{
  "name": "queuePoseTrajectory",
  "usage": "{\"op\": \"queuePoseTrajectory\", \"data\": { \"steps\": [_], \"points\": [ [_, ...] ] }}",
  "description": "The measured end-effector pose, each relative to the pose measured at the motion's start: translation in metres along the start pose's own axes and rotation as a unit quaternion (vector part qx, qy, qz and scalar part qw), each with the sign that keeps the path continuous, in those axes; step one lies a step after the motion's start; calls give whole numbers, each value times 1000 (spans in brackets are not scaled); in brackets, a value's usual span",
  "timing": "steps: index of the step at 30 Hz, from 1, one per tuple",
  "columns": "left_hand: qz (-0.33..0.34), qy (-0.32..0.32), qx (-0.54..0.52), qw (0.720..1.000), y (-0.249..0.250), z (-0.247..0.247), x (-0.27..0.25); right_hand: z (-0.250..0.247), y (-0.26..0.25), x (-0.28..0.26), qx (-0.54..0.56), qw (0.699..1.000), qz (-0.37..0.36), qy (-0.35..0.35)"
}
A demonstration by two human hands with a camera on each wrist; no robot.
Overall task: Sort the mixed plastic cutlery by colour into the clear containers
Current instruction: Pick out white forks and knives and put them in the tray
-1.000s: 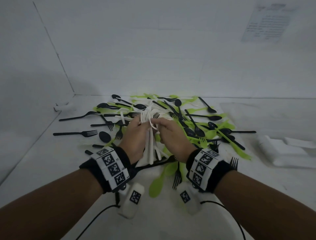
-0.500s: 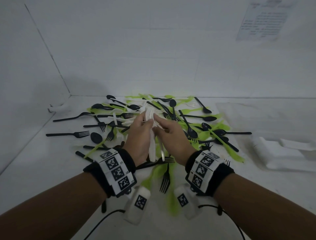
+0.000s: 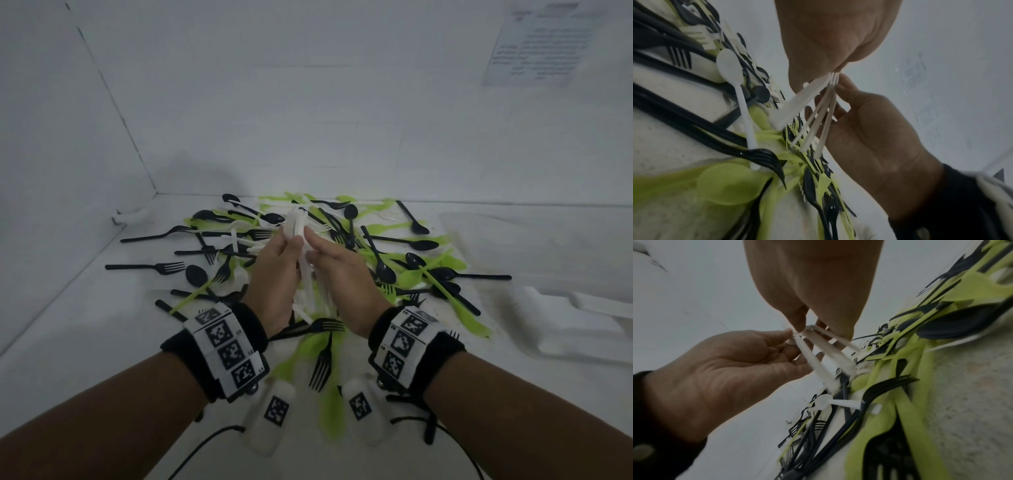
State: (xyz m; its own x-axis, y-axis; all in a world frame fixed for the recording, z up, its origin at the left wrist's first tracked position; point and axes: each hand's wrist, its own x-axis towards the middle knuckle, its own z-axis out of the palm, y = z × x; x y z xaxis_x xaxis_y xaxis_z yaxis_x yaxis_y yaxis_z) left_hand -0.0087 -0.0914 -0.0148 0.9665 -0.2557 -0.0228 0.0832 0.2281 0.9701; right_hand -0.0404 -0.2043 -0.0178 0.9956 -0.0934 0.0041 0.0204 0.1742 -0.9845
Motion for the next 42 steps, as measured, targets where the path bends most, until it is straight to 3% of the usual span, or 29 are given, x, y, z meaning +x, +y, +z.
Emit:
{"op": "queuePoseTrajectory", "data": {
  "steps": [4,8,11,17,20,22,24,28,30,32,35,39,42],
  "points": [
    [-2,-47,27,999,7,-3,-9,7,-12,-8,90,991,49,-86],
    [2,-78,23,997,18,-17,-16,16,-13,-8,87,992,61,-67],
    [-16,-84,14,996,19,-28,-20,31,-14,-9,96,987,82,-97],
    [-19,-43,64,997,14,-58,-22,46,-19,-17,46,986,62,-149],
    [-29,25,129,991,20,-82,-22,46,-8,-1,-111,988,23,-106],
    [-34,41,163,985,22,-103,-23,41,13,20,-304,951,-46,-41],
    [-43,43,192,979,22,-122,-27,36,31,36,-443,893,-70,-42],
    [-34,35,256,965,22,-147,-38,37,51,53,-635,766,-42,-88],
    [-39,19,267,963,21,-156,-39,41,54,59,-659,747,-6,-94],
    [-39,-5,280,959,20,-161,-39,45,55,64,-648,756,15,-94],
    [-35,-42,297,953,21,-160,-37,47,51,68,-598,798,-22,-64],
    [-29,-75,289,954,22,-149,-26,43,30,66,-515,853,-80,19],
    [-14,-109,286,952,16,-132,-14,25,9,60,-481,867,-101,81]
  ]
}}
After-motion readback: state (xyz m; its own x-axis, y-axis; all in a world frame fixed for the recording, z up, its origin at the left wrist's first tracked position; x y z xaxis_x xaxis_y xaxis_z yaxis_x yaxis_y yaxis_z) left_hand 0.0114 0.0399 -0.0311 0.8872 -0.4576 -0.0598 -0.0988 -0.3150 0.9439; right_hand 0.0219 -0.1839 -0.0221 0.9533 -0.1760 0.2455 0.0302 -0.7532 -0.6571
